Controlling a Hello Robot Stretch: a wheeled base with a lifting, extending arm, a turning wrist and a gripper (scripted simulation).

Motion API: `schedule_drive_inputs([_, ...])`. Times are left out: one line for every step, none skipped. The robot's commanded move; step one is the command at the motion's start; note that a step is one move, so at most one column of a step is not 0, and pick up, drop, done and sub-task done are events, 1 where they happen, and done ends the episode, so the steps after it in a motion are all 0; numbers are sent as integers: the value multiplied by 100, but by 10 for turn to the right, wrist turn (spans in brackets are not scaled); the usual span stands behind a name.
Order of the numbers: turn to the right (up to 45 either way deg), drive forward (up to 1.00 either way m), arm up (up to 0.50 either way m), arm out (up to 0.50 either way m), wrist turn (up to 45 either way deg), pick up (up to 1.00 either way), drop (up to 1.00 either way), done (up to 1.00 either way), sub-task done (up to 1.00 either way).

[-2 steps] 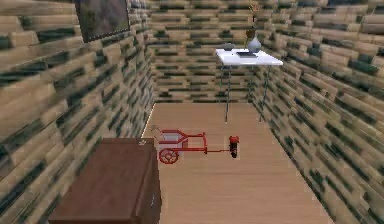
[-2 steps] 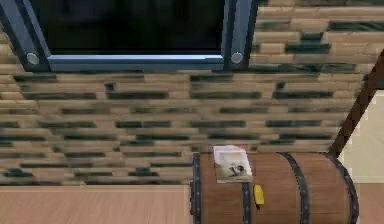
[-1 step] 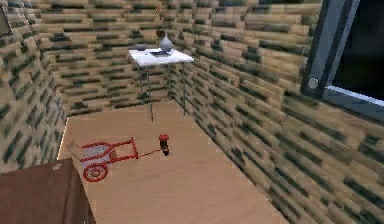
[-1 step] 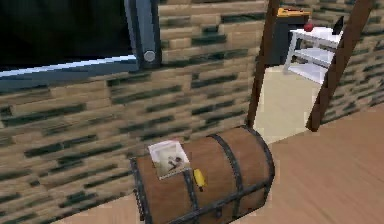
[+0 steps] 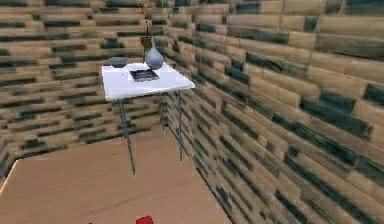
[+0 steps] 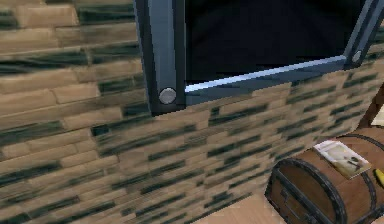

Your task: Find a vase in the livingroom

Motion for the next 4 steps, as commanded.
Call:
schedule_drive_inputs([60, 0, 0, 0, 0, 0, 0, 0, 0])
schedule_drive_inputs([30, 0, 0, 0, 0, 0, 0, 0, 0])
schedule_drive_inputs([0, 45, 0, 0, 0, 0, 0, 0, 0])
schedule_drive_inputs([-240, 0, 0, 0, 0, 0, 0, 0, 0])
